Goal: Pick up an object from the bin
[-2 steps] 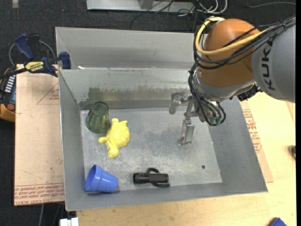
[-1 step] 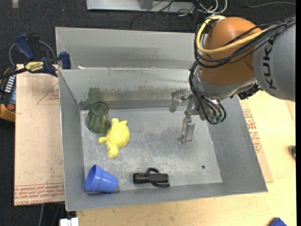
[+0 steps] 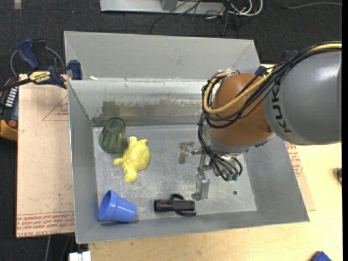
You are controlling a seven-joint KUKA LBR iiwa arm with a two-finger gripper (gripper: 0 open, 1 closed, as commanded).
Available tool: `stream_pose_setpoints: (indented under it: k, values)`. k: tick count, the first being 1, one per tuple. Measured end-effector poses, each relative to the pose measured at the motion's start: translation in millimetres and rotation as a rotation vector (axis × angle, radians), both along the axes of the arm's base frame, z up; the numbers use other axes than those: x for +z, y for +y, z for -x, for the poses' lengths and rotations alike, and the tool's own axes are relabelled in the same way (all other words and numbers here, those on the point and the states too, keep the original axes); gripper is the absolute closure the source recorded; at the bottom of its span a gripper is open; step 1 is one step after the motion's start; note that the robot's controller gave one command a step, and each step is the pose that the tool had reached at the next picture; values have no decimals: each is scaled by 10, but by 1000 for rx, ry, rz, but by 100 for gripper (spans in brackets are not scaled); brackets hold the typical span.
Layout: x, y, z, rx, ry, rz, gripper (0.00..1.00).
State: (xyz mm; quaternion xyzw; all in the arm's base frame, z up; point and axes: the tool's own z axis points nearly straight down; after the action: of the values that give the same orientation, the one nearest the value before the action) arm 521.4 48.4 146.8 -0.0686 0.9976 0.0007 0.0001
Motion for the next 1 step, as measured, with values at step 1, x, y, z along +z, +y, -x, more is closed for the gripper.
stream_pose_setpoints:
  k: [1]
  values:
    - [147, 299, 263, 80, -5, -1, 0]
